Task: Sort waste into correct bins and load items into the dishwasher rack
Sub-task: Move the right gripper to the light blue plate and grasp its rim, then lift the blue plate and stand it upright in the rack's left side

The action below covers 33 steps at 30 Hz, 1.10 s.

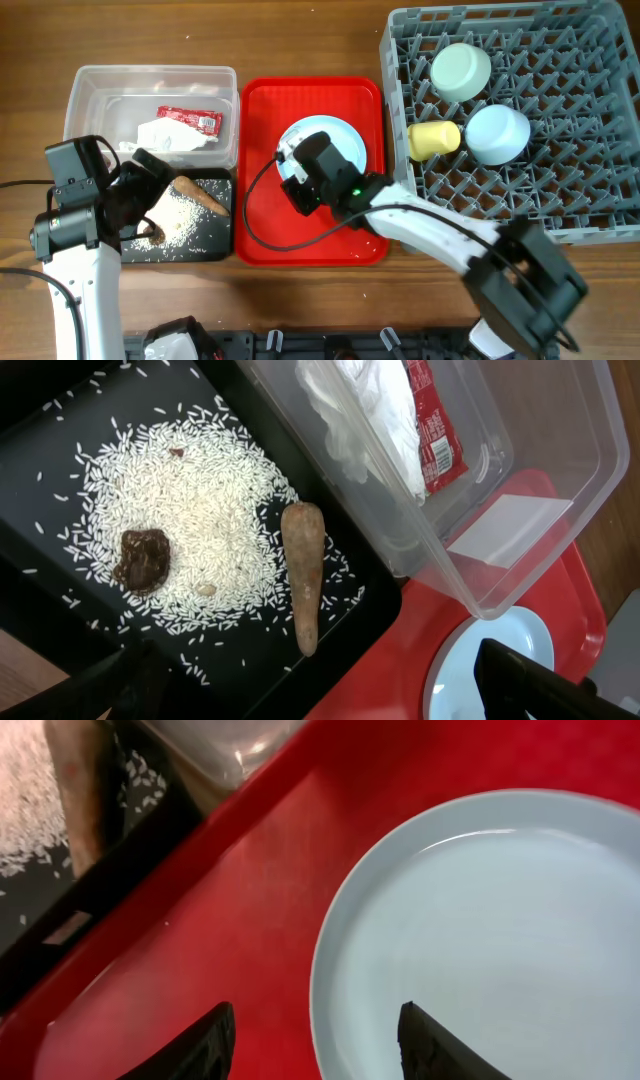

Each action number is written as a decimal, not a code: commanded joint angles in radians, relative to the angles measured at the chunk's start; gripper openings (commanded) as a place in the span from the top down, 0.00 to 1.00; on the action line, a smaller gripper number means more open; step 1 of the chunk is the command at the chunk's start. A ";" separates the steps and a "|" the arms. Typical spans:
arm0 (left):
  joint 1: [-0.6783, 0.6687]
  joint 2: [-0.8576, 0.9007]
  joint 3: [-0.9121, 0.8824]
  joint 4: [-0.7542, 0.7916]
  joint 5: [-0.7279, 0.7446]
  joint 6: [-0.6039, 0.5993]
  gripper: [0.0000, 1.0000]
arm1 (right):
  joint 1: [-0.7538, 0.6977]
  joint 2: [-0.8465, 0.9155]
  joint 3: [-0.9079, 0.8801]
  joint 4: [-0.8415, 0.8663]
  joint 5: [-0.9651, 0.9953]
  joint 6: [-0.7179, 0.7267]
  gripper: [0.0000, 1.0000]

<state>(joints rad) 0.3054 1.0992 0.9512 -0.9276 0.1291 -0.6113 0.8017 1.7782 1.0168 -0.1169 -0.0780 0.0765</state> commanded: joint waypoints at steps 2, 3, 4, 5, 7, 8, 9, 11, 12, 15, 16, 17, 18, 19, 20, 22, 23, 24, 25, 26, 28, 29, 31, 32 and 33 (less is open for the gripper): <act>0.005 -0.003 0.001 0.000 0.006 -0.007 0.00 | 0.000 0.106 0.000 0.042 -0.081 -0.024 0.47; 0.005 -0.003 0.001 0.000 0.006 -0.007 0.00 | 0.000 0.120 0.000 0.045 -0.081 -0.024 0.47; 0.005 -0.003 0.001 0.000 0.006 -0.007 0.00 | 0.000 0.138 0.000 0.045 -0.081 -0.024 0.47; 0.005 -0.003 0.001 0.000 0.006 -0.007 0.00 | 0.000 0.148 0.000 0.045 -0.080 -0.024 0.48; 0.005 -0.003 0.001 0.000 0.005 -0.007 0.00 | 0.000 0.156 0.000 0.045 -0.080 -0.024 0.55; 0.005 -0.003 0.001 0.000 0.005 -0.007 0.00 | 0.000 0.156 0.000 0.043 -0.074 -0.025 0.60; 0.005 -0.003 0.001 0.000 0.005 -0.007 0.00 | 0.000 0.156 0.000 0.033 -0.047 -0.024 0.66; 0.005 -0.003 0.001 0.000 0.006 -0.007 0.00 | 0.000 0.156 0.000 -0.003 0.028 -0.025 0.69; 0.005 -0.003 0.001 0.000 0.005 -0.007 0.00 | 0.000 0.156 0.000 -0.013 0.047 -0.025 0.70; 0.005 -0.003 0.001 0.000 0.005 -0.007 0.00 | 0.000 0.155 0.000 -0.014 0.048 -0.024 0.83; 0.005 -0.003 0.001 0.000 0.005 -0.007 0.00 | 0.000 0.155 0.000 -0.014 0.049 -0.024 0.87; 0.005 -0.003 0.001 0.000 0.005 -0.006 0.00 | 0.000 0.155 0.000 -0.014 0.049 -0.025 0.91; 0.005 -0.003 0.001 0.000 0.005 -0.006 0.00 | 0.000 0.155 0.001 -0.014 0.050 -0.024 0.91; 0.005 -0.003 0.001 0.000 0.005 -0.006 0.00 | 0.000 0.155 0.000 -0.016 0.059 -0.024 0.91; 0.005 -0.003 0.001 0.000 0.005 -0.006 0.00 | 0.000 0.155 0.000 -0.019 0.060 -0.025 0.91; 0.005 -0.003 0.001 0.000 0.005 -0.006 0.00 | 0.000 0.155 0.001 -0.026 0.061 -0.069 0.96; 0.005 -0.003 0.001 0.000 0.005 -0.006 0.00 | 0.000 0.153 0.001 -0.029 0.062 -0.081 0.96; 0.005 -0.003 0.001 0.000 0.005 -0.006 0.00 | 0.000 0.148 0.001 -0.031 0.068 -0.080 0.96; 0.005 -0.003 0.001 0.000 0.005 -0.006 0.00 | 0.000 0.139 0.001 -0.035 0.068 -0.080 0.95; 0.005 -0.003 0.001 0.000 0.005 -0.006 0.00 | 0.000 0.130 0.001 -0.041 0.067 -0.080 0.92; 0.005 -0.003 0.001 0.000 0.005 -0.006 0.00 | 0.000 0.116 0.001 -0.056 0.067 -0.080 0.89; 0.005 -0.003 0.001 0.000 0.005 -0.006 0.00 | 0.000 0.114 0.001 -0.063 0.066 -0.080 0.87; 0.005 -0.003 0.001 0.000 0.005 -0.006 0.00 | 0.000 0.114 0.000 -0.089 0.054 -0.076 0.80; 0.005 -0.003 0.001 0.000 0.005 -0.006 0.00 | 0.000 0.114 0.000 -0.100 0.048 -0.075 0.80; 0.005 -0.003 0.001 0.000 0.005 -0.006 0.00 | 0.000 0.114 0.000 -0.110 0.048 -0.076 0.80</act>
<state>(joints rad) 0.3054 1.0992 0.9512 -0.9276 0.1291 -0.6113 0.8024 1.8938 1.0367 -0.1921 -0.0246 -0.0048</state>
